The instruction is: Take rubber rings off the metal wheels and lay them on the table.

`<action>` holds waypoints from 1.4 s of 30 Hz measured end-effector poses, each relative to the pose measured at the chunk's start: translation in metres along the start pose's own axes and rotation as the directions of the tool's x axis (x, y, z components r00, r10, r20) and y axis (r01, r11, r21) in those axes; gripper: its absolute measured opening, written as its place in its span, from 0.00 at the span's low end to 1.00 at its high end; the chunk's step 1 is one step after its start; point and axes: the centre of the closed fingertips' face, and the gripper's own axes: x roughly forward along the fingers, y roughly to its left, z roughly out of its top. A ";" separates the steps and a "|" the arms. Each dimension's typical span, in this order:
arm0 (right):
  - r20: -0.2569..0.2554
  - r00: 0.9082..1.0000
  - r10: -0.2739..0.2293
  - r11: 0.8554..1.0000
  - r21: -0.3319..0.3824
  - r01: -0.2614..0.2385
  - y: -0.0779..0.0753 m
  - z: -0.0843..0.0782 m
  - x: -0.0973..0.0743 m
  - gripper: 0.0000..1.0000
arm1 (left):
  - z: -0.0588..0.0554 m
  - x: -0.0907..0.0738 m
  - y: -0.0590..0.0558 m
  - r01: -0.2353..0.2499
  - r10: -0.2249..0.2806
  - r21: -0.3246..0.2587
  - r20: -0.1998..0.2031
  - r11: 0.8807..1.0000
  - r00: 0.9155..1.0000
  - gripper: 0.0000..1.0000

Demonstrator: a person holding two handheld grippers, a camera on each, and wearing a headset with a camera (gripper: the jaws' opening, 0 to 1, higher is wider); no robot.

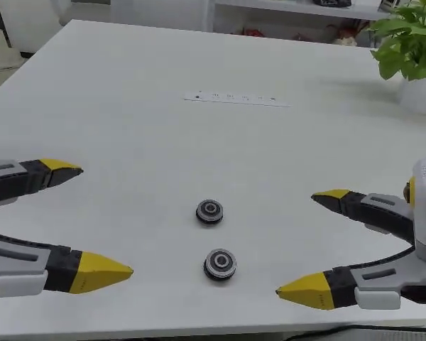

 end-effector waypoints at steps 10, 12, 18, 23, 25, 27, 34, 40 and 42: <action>0.010 1.000 0.014 1.000 -0.025 -0.014 -0.002 0.005 0.001 0.98 | 0.007 0.001 -0.001 0.000 0.000 0.014 0.015 1.000 1.000 0.97; 0.012 1.000 0.017 0.999 -0.028 -0.016 -0.003 0.005 0.002 0.98 | 0.008 0.001 0.000 -0.001 0.000 0.019 0.013 1.000 1.000 0.97; 0.022 0.999 0.032 0.999 -0.027 -0.032 -0.005 0.007 0.005 0.97 | 0.011 0.004 -0.001 0.004 -0.004 0.007 0.027 1.000 1.000 0.95; 0.031 0.998 0.048 0.998 -0.033 -0.047 -0.005 0.010 0.006 0.97 | 0.014 0.007 -0.005 0.023 -0.023 -0.002 0.037 1.000 0.999 0.97; 0.031 0.998 0.050 0.998 -0.036 -0.049 -0.006 0.009 0.006 0.97 | 0.015 0.009 -0.006 0.032 -0.032 0.005 0.030 0.999 0.999 0.97; 0.029 0.998 0.052 0.998 -0.039 -0.051 -0.008 0.009 0.008 0.96 | 0.015 0.011 -0.006 0.028 -0.029 0.019 0.025 0.999 0.999 0.97; 0.021 0.998 0.065 0.997 -0.040 -0.064 -0.006 0.005 0.012 0.94 | 0.014 0.016 -0.005 0.034 -0.035 0.036 0.021 0.999 0.999 0.95; 0.008 0.997 0.077 0.996 -0.043 -0.076 -0.004 0.001 0.016 0.93 | 0.012 0.019 -0.004 0.044 -0.045 0.028 0.014 0.999 0.999 0.93; 0.010 0.996 0.085 0.996 -0.040 -0.084 -0.003 0.002 0.017 0.93 | 0.010 0.021 -0.006 0.054 -0.054 0.032 0.003 0.998 0.999 0.93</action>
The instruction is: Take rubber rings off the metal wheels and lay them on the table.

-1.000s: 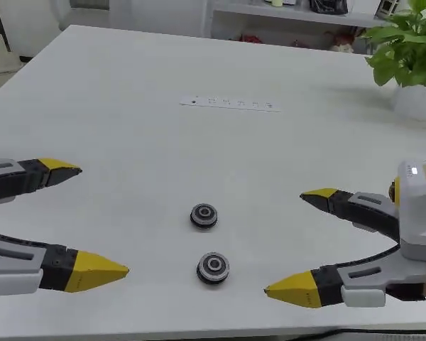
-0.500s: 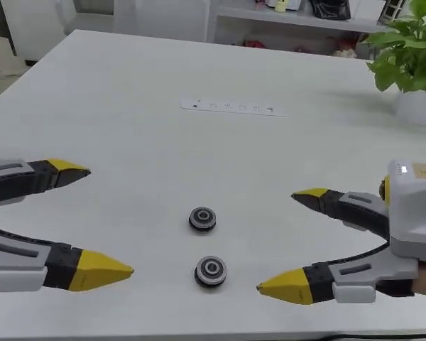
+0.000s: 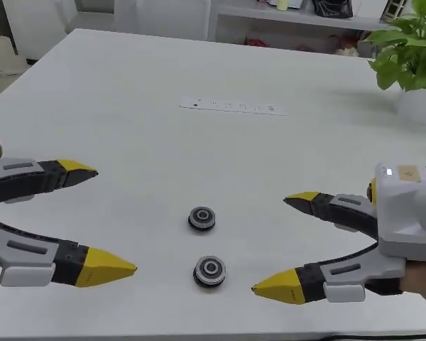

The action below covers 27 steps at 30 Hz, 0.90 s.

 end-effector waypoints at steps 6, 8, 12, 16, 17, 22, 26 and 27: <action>-0.004 1.000 0.018 1.000 -0.016 -0.018 0.002 0.003 0.007 0.89 | -0.001 0.005 -0.001 0.025 -0.024 0.030 -0.018 0.999 1.000 0.92; -0.008 1.000 0.026 1.000 -0.016 -0.026 0.002 0.003 0.010 0.87 | 0.001 0.007 0.001 0.029 -0.029 0.032 -0.015 0.999 0.999 0.91; -0.016 0.999 0.036 0.999 -0.021 -0.037 0.001 0.002 0.014 0.86 | 0.000 0.010 0.004 0.032 -0.031 0.039 -0.023 0.999 0.999 0.90; -0.026 0.998 0.049 0.998 -0.037 -0.050 -0.002 0.000 0.018 0.84 | 0.000 0.015 0.004 0.046 -0.045 0.044 -0.032 0.998 0.998 0.88; -0.028 0.998 0.054 0.998 -0.043 -0.055 -0.002 -0.001 0.019 0.83 | 0.001 0.017 0.005 0.049 -0.047 0.048 -0.033 0.998 0.998 0.88; -0.071 0.993 0.094 0.993 -0.063 -0.099 -0.001 -0.011 0.016 0.76 | 0.002 0.024 0.003 0.070 -0.068 0.060 -0.035 0.996 0.997 0.88; -0.104 0.991 0.080 0.994 -0.060 -0.086 -0.014 -0.027 -0.003 0.73 | 0.003 0.031 0.001 0.086 -0.084 0.072 -0.041 0.994 0.996 0.87; -0.100 0.992 0.075 0.996 -0.050 -0.080 -0.016 -0.028 -0.007 0.73 | 0.003 0.032 0.001 0.088 -0.085 0.073 -0.041 0.993 0.996 0.86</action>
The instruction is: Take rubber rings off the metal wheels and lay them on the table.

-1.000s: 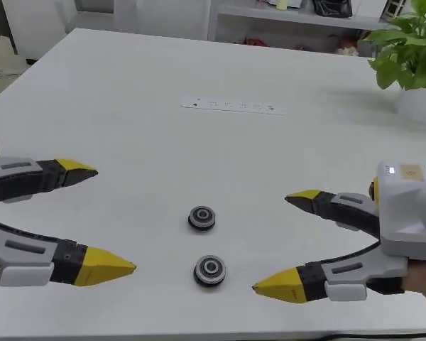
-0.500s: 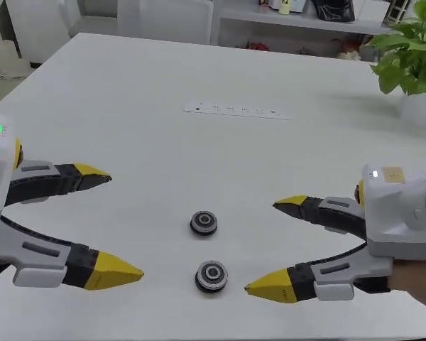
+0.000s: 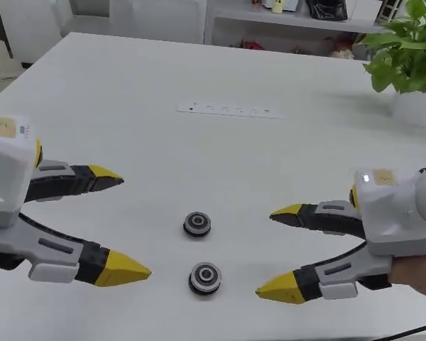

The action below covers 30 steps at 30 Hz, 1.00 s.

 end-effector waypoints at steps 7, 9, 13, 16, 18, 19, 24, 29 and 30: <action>0.024 1.000 0.010 1.000 0.021 -0.010 0.003 0.003 0.003 0.72 | 0.001 0.007 -0.002 0.016 -0.016 0.001 -0.004 1.000 1.000 0.85; 0.013 1.000 0.021 1.000 0.004 -0.021 0.005 0.003 0.005 0.72 | 0.002 0.008 -0.003 0.016 -0.016 0.004 -0.005 1.000 1.000 0.85; 0.004 0.999 0.038 0.999 -0.012 -0.038 0.007 0.003 0.008 0.72 | 0.001 0.007 -0.004 0.016 -0.016 0.001 -0.006 1.000 1.000 0.85; -0.001 0.999 0.048 0.999 -0.018 -0.048 0.006 0.003 0.009 0.72 | -0.002 0.006 -0.005 0.013 -0.013 -0.001 -0.017 1.000 1.000 0.85; -0.005 0.999 0.051 0.998 -0.022 -0.051 0.006 0.003 0.010 0.72 | -0.004 0.004 -0.005 0.011 -0.011 -0.002 -0.024 1.000 1.000 0.85; -0.007 0.999 0.054 0.998 -0.023 -0.054 0.006 0.003 0.010 0.72 | -0.005 0.003 -0.004 0.009 -0.009 -0.002 -0.026 1.000 1.000 0.85; -0.009 0.998 0.065 0.998 -0.025 -0.065 0.005 0.005 0.012 0.71 | -0.007 0.000 -0.002 -0.002 0.002 -0.007 -0.030 1.000 1.000 0.84; -0.018 0.997 0.071 0.997 -0.033 -0.071 0.000 0.004 0.012 0.71 | -0.009 -0.001 -0.002 -0.008 0.007 -0.009 -0.035 1.000 0.999 0.84; -0.020 0.997 0.072 0.997 -0.034 -0.073 0.000 0.003 0.012 0.71 | -0.009 -0.001 -0.002 -0.007 0.007 -0.009 -0.037 1.000 0.999 0.84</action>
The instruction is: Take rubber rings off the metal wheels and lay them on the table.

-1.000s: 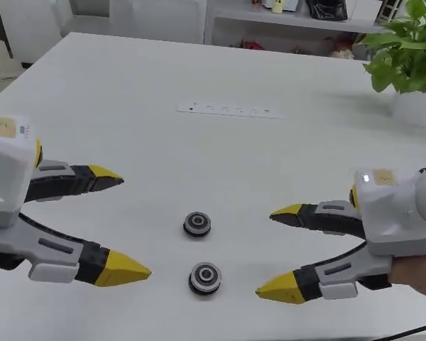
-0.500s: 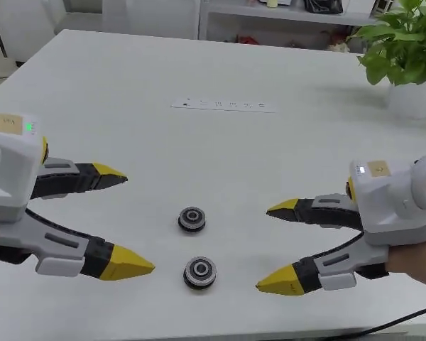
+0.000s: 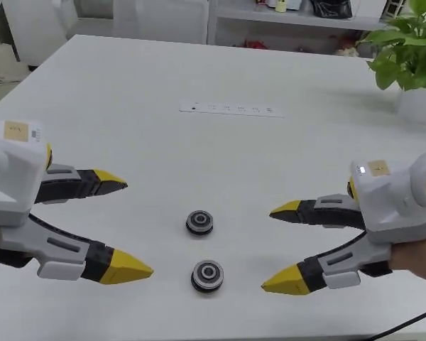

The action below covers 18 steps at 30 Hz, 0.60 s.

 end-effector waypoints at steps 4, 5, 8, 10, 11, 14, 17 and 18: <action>-0.007 1.000 0.005 1.000 -0.002 -0.005 -0.001 -0.002 0.001 0.70 | -0.001 0.001 0.000 0.002 -0.002 -0.004 -0.002 1.000 1.000 0.84; -0.010 1.000 0.007 1.000 -0.003 -0.007 -0.001 -0.002 0.001 0.70 | -0.001 0.002 0.000 0.004 -0.004 -0.004 -0.003 1.000 1.000 0.83; -0.016 1.000 0.011 1.000 -0.003 -0.011 -0.002 -0.005 0.002 0.70 | -0.001 0.005 0.000 0.009 -0.009 -0.002 -0.008 1.000 1.000 0.83; -0.021 1.000 0.015 1.000 -0.003 -0.015 -0.003 -0.006 0.002 0.70 | -0.001 0.006 0.000 0.013 -0.013 -0.002 -0.010 1.000 1.000 0.83; -0.023 1.000 0.015 1.000 -0.005 -0.015 -0.003 -0.006 0.002 0.70 | -0.001 0.007 0.000 0.015 -0.015 -0.003 -0.010 1.000 1.000 0.83; -0.030 0.999 0.021 1.000 -0.007 -0.021 -0.004 -0.008 0.003 0.69 | -0.002 0.009 0.000 0.022 -0.022 -0.003 -0.017 1.000 1.000 0.82; -0.035 0.999 0.026 1.000 -0.010 -0.026 -0.003 -0.008 0.004 0.69 | -0.004 0.011 0.000 0.027 -0.027 -0.010 -0.023 1.000 0.999 0.82; -0.037 0.999 0.028 1.000 -0.012 -0.029 -0.003 -0.009 0.004 0.69 | -0.004 0.011 0.000 0.029 -0.030 -0.009 -0.025 1.000 0.999 0.82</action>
